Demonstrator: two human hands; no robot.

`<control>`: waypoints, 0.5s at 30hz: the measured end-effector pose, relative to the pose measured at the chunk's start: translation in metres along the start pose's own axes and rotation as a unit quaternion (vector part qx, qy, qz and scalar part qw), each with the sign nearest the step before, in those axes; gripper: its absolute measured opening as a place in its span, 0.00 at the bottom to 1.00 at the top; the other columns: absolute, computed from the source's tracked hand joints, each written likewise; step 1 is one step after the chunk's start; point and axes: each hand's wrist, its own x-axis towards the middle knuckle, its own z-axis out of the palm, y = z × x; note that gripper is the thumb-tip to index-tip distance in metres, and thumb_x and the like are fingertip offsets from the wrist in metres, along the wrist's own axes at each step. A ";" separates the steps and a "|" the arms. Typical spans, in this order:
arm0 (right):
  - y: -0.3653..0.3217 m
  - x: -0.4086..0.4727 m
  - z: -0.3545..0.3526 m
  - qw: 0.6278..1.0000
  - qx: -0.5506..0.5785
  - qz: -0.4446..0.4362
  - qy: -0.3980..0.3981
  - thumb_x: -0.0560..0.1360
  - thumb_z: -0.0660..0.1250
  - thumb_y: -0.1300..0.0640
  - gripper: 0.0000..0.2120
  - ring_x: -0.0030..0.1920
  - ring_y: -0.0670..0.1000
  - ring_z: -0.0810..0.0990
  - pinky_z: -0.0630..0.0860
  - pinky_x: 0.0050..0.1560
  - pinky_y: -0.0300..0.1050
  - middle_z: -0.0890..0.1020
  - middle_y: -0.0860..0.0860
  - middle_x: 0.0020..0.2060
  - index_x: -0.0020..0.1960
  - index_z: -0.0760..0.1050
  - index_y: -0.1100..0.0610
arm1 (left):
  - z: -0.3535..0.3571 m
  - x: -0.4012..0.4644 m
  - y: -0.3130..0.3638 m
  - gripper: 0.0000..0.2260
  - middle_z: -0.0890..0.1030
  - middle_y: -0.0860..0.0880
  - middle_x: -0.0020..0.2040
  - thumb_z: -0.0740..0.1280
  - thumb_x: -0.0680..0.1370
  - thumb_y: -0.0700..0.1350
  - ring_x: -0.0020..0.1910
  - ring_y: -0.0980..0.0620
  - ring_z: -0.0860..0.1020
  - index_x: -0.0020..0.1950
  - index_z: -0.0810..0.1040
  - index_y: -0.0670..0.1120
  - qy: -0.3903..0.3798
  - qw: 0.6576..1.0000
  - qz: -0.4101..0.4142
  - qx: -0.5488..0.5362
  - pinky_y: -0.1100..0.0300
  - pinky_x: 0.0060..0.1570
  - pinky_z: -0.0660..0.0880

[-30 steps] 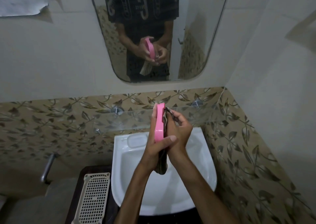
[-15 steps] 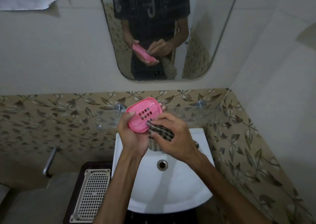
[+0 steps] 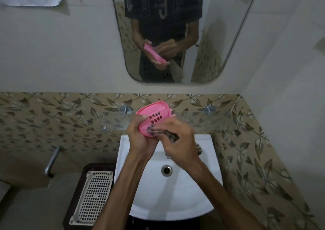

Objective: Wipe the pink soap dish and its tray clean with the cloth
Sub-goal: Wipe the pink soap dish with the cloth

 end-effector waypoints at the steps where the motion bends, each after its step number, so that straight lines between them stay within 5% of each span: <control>1: -0.001 -0.002 0.001 0.999 -0.006 -0.033 -0.022 0.73 0.74 0.67 0.10 0.49 0.47 0.85 0.84 0.51 0.43 0.87 0.52 0.49 0.53 0.87 0.59 | 0.000 0.000 0.000 0.21 0.82 0.40 0.47 0.62 0.73 0.45 0.46 0.42 0.80 0.64 0.72 0.39 0.001 1.000 0.003 0.009 0.51 0.48 0.77; 5: 0.021 0.015 -0.022 0.994 0.014 0.111 -0.008 0.74 0.75 0.69 0.11 0.50 0.47 0.84 0.85 0.52 0.44 0.84 0.51 0.51 0.53 0.87 0.58 | -0.003 -0.001 0.002 0.21 0.82 0.38 0.52 0.63 0.72 0.44 0.50 0.41 0.81 0.64 0.74 0.40 -0.010 1.000 0.009 0.003 0.48 0.51 0.78; 10: 0.021 0.020 -0.040 0.993 -0.081 0.002 -0.091 0.72 0.75 0.69 0.12 0.49 0.44 0.85 0.84 0.55 0.42 0.87 0.50 0.50 0.53 0.87 0.58 | -0.005 0.000 0.002 0.29 0.79 0.34 0.58 0.65 0.69 0.43 0.57 0.36 0.76 0.70 0.72 0.37 -0.011 0.999 0.000 0.048 0.49 0.51 0.76; 12: 0.022 0.024 -0.042 0.991 -0.107 0.012 -0.074 0.71 0.76 0.70 0.13 0.49 0.47 0.86 0.85 0.54 0.48 0.89 0.52 0.49 0.53 0.87 0.59 | -0.004 0.001 0.001 0.27 0.82 0.37 0.54 0.65 0.68 0.43 0.52 0.39 0.80 0.67 0.74 0.37 -0.017 0.998 0.005 0.060 0.51 0.47 0.80; 15: 0.004 0.012 -0.024 0.991 -0.059 -0.030 -0.116 0.70 0.74 0.70 0.13 0.48 0.45 0.87 0.85 0.54 0.43 0.89 0.51 0.48 0.51 0.88 0.59 | -0.007 0.005 0.001 0.20 0.85 0.41 0.47 0.66 0.68 0.43 0.46 0.44 0.83 0.58 0.83 0.41 -0.039 0.996 0.011 0.077 0.57 0.39 0.81</control>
